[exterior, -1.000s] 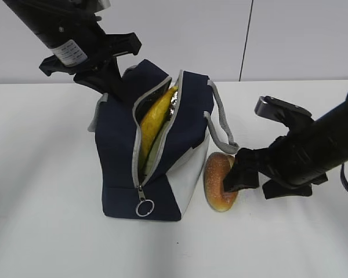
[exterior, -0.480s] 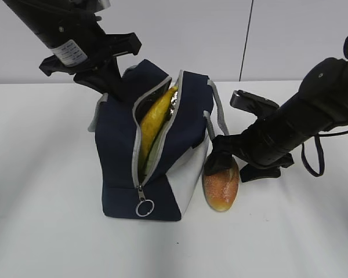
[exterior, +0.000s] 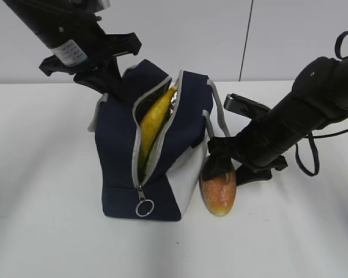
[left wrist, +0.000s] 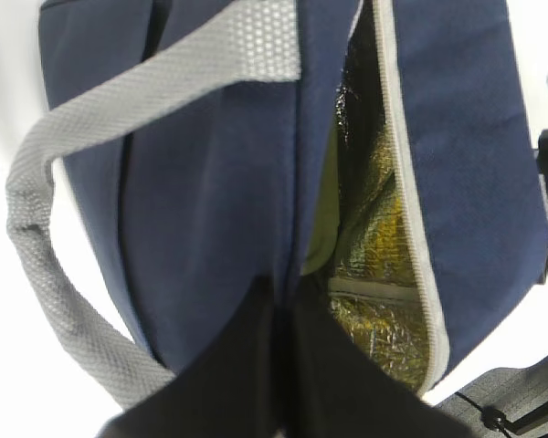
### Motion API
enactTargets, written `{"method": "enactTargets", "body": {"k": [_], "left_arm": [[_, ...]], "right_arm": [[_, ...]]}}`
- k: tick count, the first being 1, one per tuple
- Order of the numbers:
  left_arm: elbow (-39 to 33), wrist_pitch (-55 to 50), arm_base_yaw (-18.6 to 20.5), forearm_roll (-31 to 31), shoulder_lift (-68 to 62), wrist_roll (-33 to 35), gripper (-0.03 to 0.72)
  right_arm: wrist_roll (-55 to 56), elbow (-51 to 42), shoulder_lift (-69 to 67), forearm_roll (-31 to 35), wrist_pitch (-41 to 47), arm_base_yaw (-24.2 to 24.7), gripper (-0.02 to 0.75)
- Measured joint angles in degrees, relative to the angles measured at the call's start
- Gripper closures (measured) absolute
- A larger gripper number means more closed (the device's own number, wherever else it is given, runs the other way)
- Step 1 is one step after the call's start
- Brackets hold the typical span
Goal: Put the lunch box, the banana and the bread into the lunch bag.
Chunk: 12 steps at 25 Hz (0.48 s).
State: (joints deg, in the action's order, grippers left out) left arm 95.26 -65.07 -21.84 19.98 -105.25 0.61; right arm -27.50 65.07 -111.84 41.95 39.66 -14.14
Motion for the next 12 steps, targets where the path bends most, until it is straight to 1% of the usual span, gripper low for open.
{"method": "enactTargets", "body": {"k": [6, 12], "left_arm": [[0.0, 0.0, 0.0, 0.0, 0.0, 0.0, 0.691], [0.0, 0.0, 0.0, 0.0, 0.0, 0.0, 0.691]], "right_arm": [[-0.1, 0.2, 0.0, -3.7, 7.9, 0.0, 0.226], [-0.3, 0.2, 1.5, -6.4, 21.4, 0.0, 0.227]]}}
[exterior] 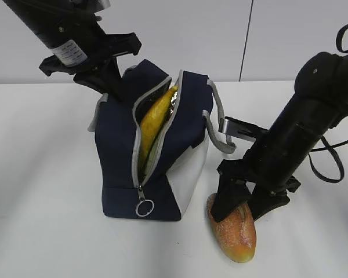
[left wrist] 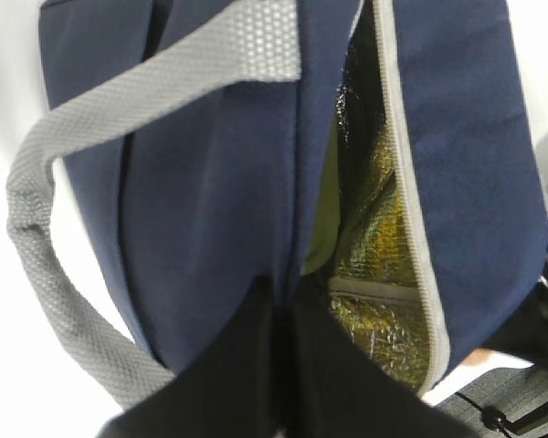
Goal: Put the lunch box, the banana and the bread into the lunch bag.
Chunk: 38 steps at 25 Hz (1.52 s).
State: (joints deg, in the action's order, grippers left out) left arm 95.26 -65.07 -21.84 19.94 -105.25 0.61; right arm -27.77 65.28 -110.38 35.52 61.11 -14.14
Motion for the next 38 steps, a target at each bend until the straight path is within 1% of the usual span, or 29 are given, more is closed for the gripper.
{"method": "enactTargets", "body": {"k": [2, 4, 10, 13, 21, 28, 34, 36, 38], "left_arm": [[0.0, 0.0, 0.0, 0.0, 0.0, 0.0, 0.691], [0.0, 0.0, 0.0, 0.0, 0.0, 0.0, 0.691], [0.0, 0.0, 0.0, 0.0, 0.0, 0.0, 0.691], [0.0, 0.0, 0.0, 0.0, 0.0, 0.0, 0.691], [0.0, -0.3, 0.0, 0.1, 0.0, 0.0, 0.691], [0.0, -0.4, 0.0, 0.1, 0.0, 0.0, 0.691], [0.0, -0.5, 0.0, 0.1, 0.0, 0.0, 0.691], [0.0, -0.5, 0.0, 0.1, 0.0, 0.0, 0.691], [0.0, -0.6, 0.0, 0.1, 0.0, 0.0, 0.691]], "right_arm": [[-0.6, -0.1, 2.0, 0.6, 3.9, 0.0, 0.227], [-1.3, -0.1, 4.5, 3.0, 5.8, 0.0, 0.227], [-4.8, -0.1, 13.7, 12.9, 6.7, 0.0, 0.227], [-5.4, 1.4, 15.8, 16.7, 7.3, 0.0, 0.228], [-5.9, 7.7, 14.1, 28.4, -0.4, 0.0, 0.228], [-6.3, 12.3, 6.0, 34.0, -5.5, 0.0, 0.228], [-6.3, 14.8, -0.8, 34.6, -8.1, 0.0, 0.225], [-6.4, 15.0, -1.7, 34.7, -9.0, 0.0, 0.185], [-7.3, 15.0, -2.1, 35.0, -9.1, 0.0, 0.118]]}}
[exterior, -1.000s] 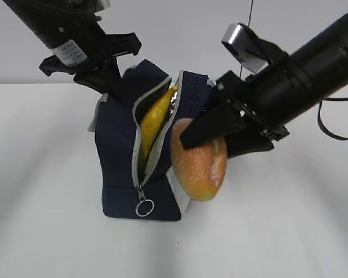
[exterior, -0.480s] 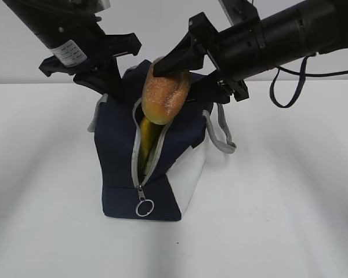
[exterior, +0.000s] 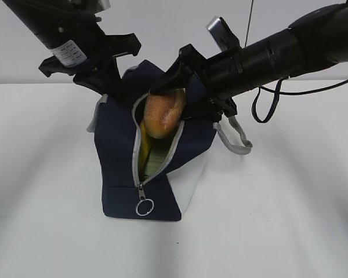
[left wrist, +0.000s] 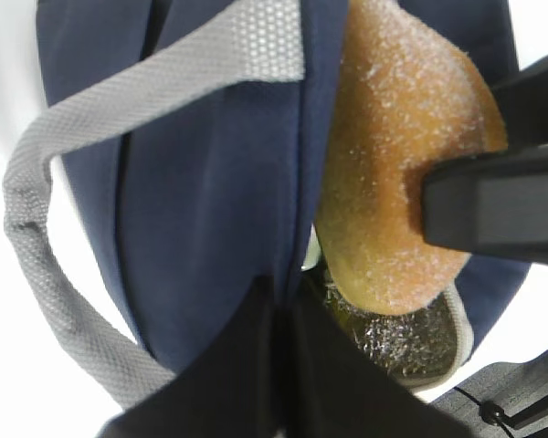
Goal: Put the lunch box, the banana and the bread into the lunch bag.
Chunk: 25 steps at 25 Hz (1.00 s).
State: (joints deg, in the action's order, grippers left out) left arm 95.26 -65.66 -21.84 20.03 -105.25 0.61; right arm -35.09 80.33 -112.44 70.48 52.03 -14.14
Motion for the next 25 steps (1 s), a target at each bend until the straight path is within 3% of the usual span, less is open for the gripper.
{"method": "enactTargets", "body": {"k": [8, 19, 25], "left_arm": [[0.0, -0.5, 0.0, 0.0, 0.0, 0.0, 0.691], [0.0, -0.7, 0.0, -0.1, 0.0, 0.0, 0.691], [0.0, -0.7, 0.0, -0.1, 0.0, 0.1, 0.691]], "right_arm": [[-1.0, 0.1, -0.1, 0.1, 1.5, -0.1, 0.079], [0.2, 11.1, -0.1, -6.5, 15.7, 3.5, 0.118], [6.5, 16.4, -0.1, -19.4, 16.9, 4.6, 0.155]]}}
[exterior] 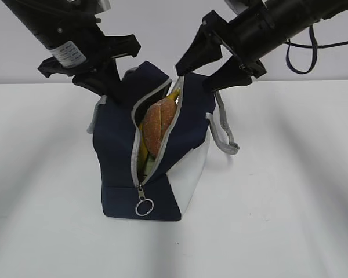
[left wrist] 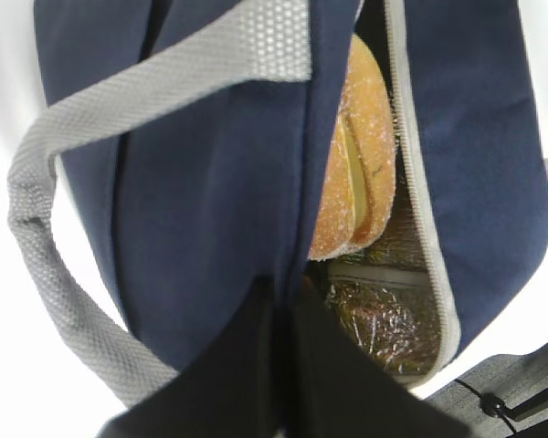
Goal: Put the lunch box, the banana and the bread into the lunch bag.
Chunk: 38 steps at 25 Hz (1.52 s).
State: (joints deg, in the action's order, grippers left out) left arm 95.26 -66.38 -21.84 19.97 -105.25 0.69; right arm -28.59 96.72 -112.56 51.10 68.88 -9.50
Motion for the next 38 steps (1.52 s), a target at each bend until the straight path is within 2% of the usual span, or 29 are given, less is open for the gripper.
{"method": "enactTargets", "body": {"k": [7, 11, 15, 20, 22, 25, 27, 32, 38], "left_arm": [[0.0, 0.0, 0.0, 0.0, 0.0, 0.1, 0.691], [0.0, 0.3, 0.0, 0.0, 0.0, 0.1, 0.691], [0.0, 0.4, 0.0, 0.0, 0.0, 0.1, 0.691], [0.0, 0.4, 0.0, -0.1, 0.0, 0.1, 0.691], [0.0, 0.5, 0.0, -0.1, 0.0, 0.1, 0.691], [0.0, 0.6, 0.0, -0.2, 0.0, 0.1, 0.691], [0.0, 0.8, 0.0, 0.2, 0.0, 0.1, 0.691], [0.0, 2.3, 0.0, 6.9, 0.0, 0.6, 0.691], [0.0, 5.6, -0.3, 15.7, -0.1, 1.6, 0.691]], "right_arm": [[6.6, 0.8, 0.0, -14.3, 0.7, 0.0, 0.156], [7.6, 0.8, -1.0, -14.4, 0.7, 0.1, 0.165], [7.9, 0.8, -3.7, -10.9, 0.5, 0.1, 0.195], [8.0, 0.8, -6.1, -6.2, 0.4, 0.1, 0.317], [7.3, 0.8, -6.4, -4.8, 0.4, 0.1, 0.414], [6.0, 0.8, -6.6, -3.3, 0.4, 0.1, 0.619], [5.7, 0.8, -6.6, -2.8, 0.5, 0.1, 0.711], [5.8, 1.3, -4.7, -4.3, 0.8, 0.1, 0.743], [10.8, 5.0, 0.0, -16.3, 1.7, -0.1, 0.743]]}}
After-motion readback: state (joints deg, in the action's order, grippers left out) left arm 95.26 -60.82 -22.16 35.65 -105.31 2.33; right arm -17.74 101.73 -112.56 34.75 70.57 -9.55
